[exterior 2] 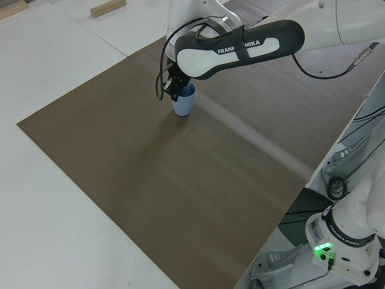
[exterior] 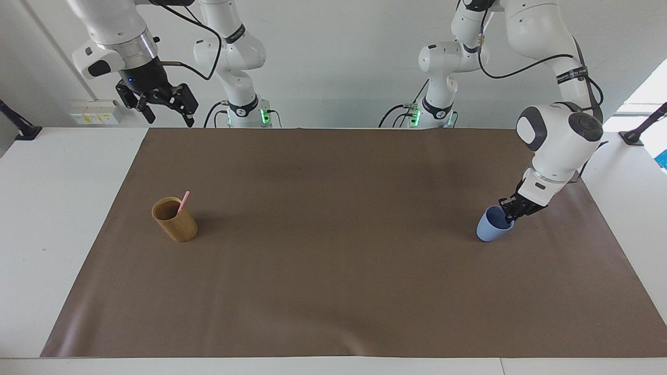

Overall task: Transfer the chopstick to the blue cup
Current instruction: 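Carry the blue cup with the left gripper toward the table center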

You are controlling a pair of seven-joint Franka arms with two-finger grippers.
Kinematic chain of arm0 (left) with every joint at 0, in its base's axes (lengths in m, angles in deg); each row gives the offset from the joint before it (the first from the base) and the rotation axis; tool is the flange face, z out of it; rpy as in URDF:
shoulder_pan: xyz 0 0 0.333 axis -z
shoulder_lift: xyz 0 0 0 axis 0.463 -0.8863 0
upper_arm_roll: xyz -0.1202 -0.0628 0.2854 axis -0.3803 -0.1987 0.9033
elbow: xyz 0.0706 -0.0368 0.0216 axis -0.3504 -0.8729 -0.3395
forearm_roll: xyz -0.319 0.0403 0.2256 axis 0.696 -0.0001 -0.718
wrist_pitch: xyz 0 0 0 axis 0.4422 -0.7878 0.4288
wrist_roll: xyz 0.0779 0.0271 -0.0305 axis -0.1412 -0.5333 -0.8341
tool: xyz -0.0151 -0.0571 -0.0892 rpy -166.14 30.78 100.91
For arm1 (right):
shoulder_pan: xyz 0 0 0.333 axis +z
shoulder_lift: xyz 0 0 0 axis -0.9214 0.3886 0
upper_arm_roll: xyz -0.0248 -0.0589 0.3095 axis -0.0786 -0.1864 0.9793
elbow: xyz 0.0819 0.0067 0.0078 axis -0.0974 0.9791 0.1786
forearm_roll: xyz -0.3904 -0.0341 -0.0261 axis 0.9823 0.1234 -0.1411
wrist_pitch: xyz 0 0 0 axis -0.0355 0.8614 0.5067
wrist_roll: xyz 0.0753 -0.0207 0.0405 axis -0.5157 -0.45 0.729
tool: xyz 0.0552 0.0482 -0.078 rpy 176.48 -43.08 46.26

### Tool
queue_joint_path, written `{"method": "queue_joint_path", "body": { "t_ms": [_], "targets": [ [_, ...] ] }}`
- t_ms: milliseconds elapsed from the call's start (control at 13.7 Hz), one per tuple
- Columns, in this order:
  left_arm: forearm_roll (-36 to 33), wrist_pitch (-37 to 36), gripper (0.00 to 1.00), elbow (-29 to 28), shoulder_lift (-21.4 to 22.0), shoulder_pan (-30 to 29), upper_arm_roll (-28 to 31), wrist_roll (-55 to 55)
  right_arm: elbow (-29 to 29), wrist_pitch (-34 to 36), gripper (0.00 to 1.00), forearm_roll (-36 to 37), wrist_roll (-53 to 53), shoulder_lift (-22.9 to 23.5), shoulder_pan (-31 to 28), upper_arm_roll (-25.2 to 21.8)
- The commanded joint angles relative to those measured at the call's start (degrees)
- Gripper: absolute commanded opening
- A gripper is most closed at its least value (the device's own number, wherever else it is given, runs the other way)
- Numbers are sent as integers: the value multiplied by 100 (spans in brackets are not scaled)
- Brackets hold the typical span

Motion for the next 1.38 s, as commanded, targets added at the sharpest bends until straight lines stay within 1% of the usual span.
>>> {"method": "queue_joint_path", "body": {
  "t_ms": [0, 73, 364, 728, 874, 1092, 1310],
  "targets": [
    [-54, -569, 1, 113, 419, 165, -66, -48, 114, -12, 100, -18, 137, -111, -68, 35],
    [-54, -710, 1, 140, 473, 419, -66, -75, 114, -12, 100, -18, 137, -111, -68, 35],
    [-46, -676, 2, 78, 491, 1421, -75, -759, 123, -12, 100, -18, 137, -111, -68, 35],
    [-54, -264, 2, 122, 351, 2818, -75, -2357, 114, -12, 100, -18, 137, -111, -68, 35],
    [-116, 16, 2, 140, 176, 3354, -66, -3113, 114, -12, 100, -18, 137, -111, -68, 35],
    [-125, 123, 2, 157, 8, 3865, -66, -3669, 114, -12, 100, -18, 137, -120, -68, 35],
    [-125, 255, 2, 210, -80, 4094, -75, -3854, 114, -12, 100, -18, 137, -111, -60, 35]
  ]
}}
